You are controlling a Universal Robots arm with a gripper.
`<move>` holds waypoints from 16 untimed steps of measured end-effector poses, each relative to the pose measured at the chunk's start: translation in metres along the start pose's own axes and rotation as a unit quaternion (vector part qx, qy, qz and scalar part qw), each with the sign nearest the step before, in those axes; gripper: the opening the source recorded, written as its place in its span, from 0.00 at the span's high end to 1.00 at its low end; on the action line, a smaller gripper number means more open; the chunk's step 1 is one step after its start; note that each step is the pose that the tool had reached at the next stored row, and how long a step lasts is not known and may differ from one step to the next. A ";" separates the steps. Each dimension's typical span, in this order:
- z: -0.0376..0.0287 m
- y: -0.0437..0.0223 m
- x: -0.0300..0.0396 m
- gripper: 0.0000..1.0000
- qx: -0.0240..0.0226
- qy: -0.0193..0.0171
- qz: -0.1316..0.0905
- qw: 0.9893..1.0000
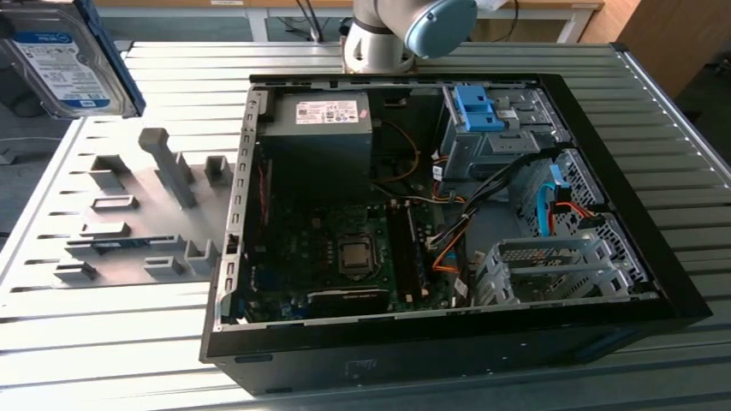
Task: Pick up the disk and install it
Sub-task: 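Pick up the disk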
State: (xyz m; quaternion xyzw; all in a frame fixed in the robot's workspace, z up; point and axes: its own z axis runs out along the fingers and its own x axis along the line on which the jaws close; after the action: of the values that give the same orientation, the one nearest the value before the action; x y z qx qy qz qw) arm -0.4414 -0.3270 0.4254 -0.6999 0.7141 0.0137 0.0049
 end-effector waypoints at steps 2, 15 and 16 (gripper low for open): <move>-0.0034 0.0001 -0.0001 0.64 0.000 0.000 0.000 1.000; -0.0276 0.0003 -0.0007 0.64 0.000 0.000 0.000 1.000; -0.0282 0.0004 -0.0007 0.64 0.000 0.000 0.000 1.000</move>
State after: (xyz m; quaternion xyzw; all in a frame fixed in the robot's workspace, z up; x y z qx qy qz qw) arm -0.4414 -0.3270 0.4536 -0.6999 0.7141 0.0136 0.0049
